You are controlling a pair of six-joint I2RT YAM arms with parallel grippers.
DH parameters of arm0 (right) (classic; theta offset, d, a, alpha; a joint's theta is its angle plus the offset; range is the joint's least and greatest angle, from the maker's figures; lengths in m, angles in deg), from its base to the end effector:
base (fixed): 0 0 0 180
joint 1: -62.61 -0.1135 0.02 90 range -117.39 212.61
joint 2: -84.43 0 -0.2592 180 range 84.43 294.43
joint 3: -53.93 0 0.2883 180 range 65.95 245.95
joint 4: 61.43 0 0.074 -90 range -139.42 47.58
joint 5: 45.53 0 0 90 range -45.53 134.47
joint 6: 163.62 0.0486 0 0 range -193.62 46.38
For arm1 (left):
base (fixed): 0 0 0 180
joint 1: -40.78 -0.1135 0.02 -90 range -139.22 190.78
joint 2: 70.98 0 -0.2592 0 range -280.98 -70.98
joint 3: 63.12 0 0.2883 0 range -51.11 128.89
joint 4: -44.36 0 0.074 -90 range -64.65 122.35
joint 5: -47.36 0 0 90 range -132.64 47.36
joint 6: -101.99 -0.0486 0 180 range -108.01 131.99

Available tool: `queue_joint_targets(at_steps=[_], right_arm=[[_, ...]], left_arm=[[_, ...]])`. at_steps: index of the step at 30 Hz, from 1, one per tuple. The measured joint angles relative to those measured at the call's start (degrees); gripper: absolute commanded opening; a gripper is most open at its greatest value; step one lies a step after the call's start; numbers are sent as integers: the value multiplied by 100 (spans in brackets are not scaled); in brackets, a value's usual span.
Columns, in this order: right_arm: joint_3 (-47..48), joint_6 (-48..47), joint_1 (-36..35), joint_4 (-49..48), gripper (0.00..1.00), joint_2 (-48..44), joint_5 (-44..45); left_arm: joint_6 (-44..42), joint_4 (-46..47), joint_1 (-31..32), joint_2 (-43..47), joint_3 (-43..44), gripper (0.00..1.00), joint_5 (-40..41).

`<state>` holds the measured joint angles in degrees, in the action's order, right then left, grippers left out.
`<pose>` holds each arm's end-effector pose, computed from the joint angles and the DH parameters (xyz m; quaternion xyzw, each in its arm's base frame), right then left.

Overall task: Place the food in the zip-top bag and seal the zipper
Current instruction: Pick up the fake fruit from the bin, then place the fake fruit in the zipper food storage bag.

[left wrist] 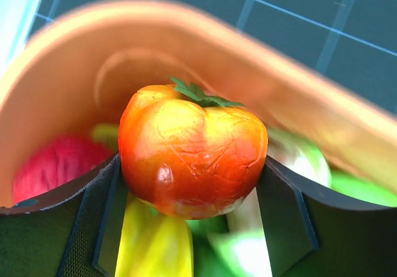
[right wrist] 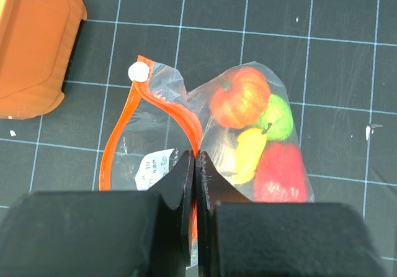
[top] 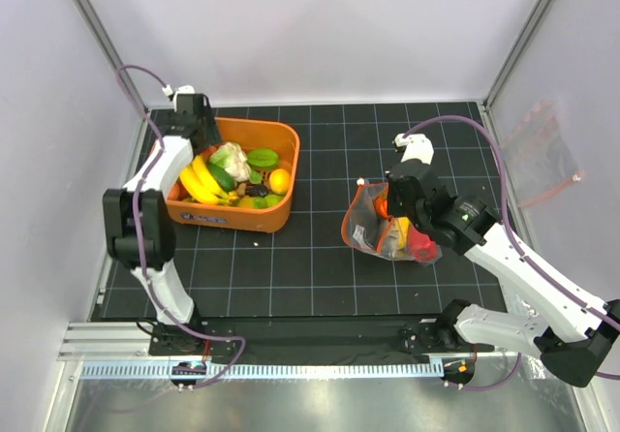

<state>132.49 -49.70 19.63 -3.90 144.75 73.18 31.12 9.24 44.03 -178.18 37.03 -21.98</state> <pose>0.2030 0.1573 0.3551 -0.0402 0.8810 0.0417 0.4696 0.4715 -0.0096 0.2455 -0.1962 0.8807 0.0834 0.4230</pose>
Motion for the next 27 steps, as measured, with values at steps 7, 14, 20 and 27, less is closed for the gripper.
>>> queue_joint_targets(at_steps=[7, 14, 20, 27], right_arm=[[0, 22, 0, -7, 1, 0, -61], [9, 22, 0, -46, 1, 35, -234], [92, 24, 2, -271, 1, 240, -610], [319, 26, 2, -507, 1, 354, -859]], left_arm=[[350, 649, 92, 1716, -1294, 47, -901], [669, 1110, 868, 2776, -1821, 41, -1445], [984, 1180, 1486, 3359, -2133, 39, -2059], [1239, 1202, 2850, 3897, -2302, 38, -2671]])
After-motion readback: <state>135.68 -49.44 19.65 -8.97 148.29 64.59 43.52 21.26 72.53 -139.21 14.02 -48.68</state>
